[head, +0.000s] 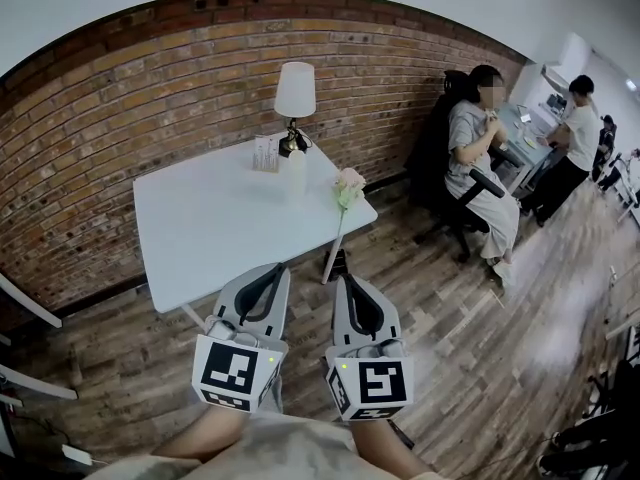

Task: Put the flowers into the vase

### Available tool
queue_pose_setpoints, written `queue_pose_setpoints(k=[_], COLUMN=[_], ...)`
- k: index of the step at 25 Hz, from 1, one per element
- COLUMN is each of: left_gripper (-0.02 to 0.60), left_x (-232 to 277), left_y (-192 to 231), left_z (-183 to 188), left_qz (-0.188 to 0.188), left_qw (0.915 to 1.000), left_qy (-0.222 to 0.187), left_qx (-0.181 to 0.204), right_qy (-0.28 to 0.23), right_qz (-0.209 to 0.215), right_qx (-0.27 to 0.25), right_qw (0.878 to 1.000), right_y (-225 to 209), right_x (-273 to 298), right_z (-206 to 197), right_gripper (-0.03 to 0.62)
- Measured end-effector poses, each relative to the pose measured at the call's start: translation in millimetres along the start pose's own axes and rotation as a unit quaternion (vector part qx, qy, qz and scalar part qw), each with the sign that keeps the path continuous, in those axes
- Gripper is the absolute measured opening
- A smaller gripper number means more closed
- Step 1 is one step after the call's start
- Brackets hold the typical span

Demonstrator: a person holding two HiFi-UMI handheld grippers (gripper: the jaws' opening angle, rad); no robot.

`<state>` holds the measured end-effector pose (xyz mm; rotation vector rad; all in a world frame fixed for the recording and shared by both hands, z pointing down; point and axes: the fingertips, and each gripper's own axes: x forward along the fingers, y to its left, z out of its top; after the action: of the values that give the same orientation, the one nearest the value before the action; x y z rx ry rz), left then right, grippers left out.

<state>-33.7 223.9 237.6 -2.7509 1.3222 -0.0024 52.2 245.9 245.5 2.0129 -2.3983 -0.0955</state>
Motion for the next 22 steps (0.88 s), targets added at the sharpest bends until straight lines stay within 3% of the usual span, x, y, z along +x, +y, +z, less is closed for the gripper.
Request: queue_pose_setpoints(k=[13,22], left_gripper=[0.008,0.009], left_x=[96,153], left_y=[81,114], left_z=[-25,-37], left_qz=[-0.021,-0.044], left_qw=[0.9996,0.9983], left_qy=[0.015,0.03], left_qx=[-0.015,-0.023], right_qy=[0.016,0.038], right_qz=[-0.02,-0.044], right_qx=[0.002,0.004], right_qw=[1.0,0.998], right_y=[-16,-35], right_x=[123,182], right_z=[-15,-23], right_gripper=[0.006,0.006])
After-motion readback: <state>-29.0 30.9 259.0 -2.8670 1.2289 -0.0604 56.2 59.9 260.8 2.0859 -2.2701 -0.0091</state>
